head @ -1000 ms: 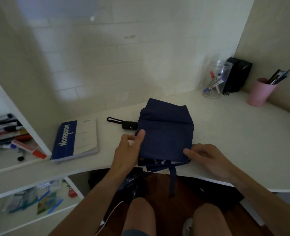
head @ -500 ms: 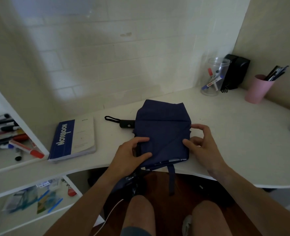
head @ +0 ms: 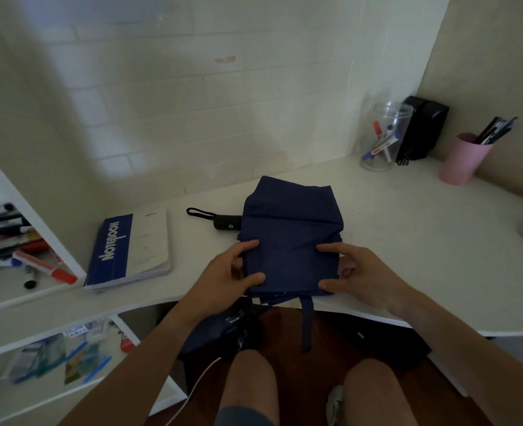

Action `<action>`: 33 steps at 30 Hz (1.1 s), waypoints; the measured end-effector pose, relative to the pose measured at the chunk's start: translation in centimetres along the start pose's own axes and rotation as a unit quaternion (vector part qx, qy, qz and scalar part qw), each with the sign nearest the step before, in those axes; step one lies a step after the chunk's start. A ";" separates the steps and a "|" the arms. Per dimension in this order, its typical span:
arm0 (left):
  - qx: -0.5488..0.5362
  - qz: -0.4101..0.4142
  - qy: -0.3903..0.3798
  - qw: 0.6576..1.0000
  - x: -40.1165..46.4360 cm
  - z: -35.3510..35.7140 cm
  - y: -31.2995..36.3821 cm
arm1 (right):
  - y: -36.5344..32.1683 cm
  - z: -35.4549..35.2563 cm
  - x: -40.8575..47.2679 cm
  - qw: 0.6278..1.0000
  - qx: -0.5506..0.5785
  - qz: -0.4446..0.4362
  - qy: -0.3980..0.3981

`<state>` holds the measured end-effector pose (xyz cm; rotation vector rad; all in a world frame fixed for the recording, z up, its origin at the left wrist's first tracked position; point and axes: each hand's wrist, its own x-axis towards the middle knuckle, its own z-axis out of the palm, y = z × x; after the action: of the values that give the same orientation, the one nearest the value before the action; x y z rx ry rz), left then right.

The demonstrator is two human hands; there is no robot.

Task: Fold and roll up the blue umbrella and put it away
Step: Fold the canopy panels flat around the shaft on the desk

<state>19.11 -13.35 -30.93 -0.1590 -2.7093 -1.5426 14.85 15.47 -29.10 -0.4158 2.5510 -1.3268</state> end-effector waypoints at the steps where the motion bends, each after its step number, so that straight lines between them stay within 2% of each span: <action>1: -0.007 -0.005 -0.006 1.000 -0.1 -0.1 0.1 | 0.0 -0.3 0.2 1.000 -0.005 0.003 -0.015; 5: 0.020 -0.021 -0.013 1.000 0.0 -0.3 -0.1 | -0.2 -0.8 0.5 0.997 -0.052 0.004 -0.054; 8: 0.161 0.005 -0.017 0.987 -0.2 -0.4 0.4 | -0.5 -0.7 0.8 0.993 -0.100 -0.003 -0.057; 11: 0.331 0.100 0.005 0.938 0.1 -0.8 1.2 | -0.6 -0.6 0.9 0.988 -0.144 -0.003 -0.063; 13: 0.392 0.178 -0.002 0.902 0.7 -1.6 1.9 | -0.9 -0.7 1.0 0.985 -0.159 0.000 -0.069; 15: 0.388 0.216 -0.062 0.894 1.9 -2.2 3.3 | -1.3 -0.8 1.1 0.982 -0.173 0.004 -0.077; 17: 0.348 0.200 -0.104 0.910 3.0 -2.0 5.5 | -1.5 -0.8 1.4 0.979 -0.189 0.007 -0.082; 19: 0.323 0.214 -0.071 0.919 3.7 -0.8 7.0 | -1.6 -0.7 1.5 0.977 -0.195 0.008 -0.084; 20: 0.329 0.233 -0.059 0.913 3.7 0.0 7.2 | -1.6 -0.7 1.6 0.977 -0.195 0.009 -0.085; 22: 0.373 0.244 -0.076 0.892 3.3 1.5 5.8 | -1.5 -0.8 1.6 0.979 -0.186 0.012 -0.083; 25: 0.408 0.179 -0.112 0.888 2.4 2.1 2.6 | -0.8 -1.2 1.6 0.989 -0.130 0.022 -0.073; 29: 0.422 0.193 -0.119 0.878 1.9 2.4 0.1 | 0.2 -1.8 1.8 0.996 -0.034 0.050 -0.058; 31: 0.422 0.196 -0.126 0.876 1.7 2.7 -0.5 | -0.1 -2.0 1.8 0.996 -0.031 0.060 -0.067; 33: 0.439 0.201 -0.127 0.866 1.6 2.8 -0.9 | -0.6 -2.3 1.4 0.992 -0.075 0.078 -0.070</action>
<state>17.48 -11.23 -33.03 -0.8606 -2.9777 -0.1192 12.80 16.40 -27.39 -0.3173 2.5174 -1.0200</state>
